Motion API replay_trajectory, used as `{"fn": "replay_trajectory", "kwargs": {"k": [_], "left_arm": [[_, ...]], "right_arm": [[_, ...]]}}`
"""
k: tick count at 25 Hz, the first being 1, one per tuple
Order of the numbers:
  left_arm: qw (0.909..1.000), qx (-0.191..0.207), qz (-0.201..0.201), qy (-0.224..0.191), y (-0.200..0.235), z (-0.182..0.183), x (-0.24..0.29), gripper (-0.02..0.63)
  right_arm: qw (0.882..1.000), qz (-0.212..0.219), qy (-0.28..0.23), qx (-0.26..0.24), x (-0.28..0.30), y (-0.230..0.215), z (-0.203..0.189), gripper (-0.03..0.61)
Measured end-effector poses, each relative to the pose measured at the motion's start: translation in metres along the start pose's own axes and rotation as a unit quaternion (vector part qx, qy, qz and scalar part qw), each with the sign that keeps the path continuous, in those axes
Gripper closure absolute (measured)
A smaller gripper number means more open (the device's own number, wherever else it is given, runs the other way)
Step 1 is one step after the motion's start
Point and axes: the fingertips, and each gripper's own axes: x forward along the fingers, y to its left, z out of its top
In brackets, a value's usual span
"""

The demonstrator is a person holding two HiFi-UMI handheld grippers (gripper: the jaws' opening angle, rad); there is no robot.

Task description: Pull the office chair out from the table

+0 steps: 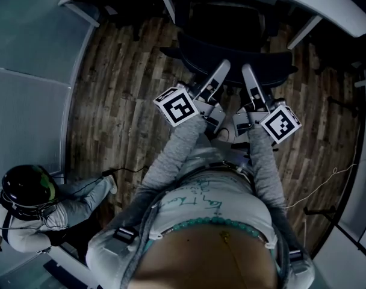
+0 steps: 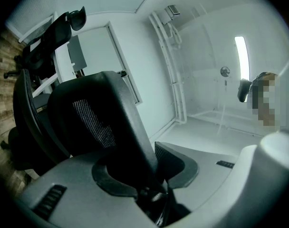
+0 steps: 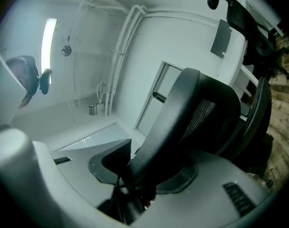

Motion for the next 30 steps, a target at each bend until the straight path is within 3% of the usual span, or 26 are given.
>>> {"fn": "replay_trajectory", "kwargs": {"k": [14,30], "left_arm": [[0.9994,-0.008,-0.029,0.015,-0.012,-0.003,-0.088,0.479],[0.9984,-0.022,-0.029,0.043,-0.025,-0.001,-0.087,0.479]], "right_arm": [[1.000,-0.006,-0.020,-0.017,-0.033,0.049,-0.070,0.413],[0.999,-0.022,-0.030,-0.006,-0.039,0.061,-0.065,0.413]]}}
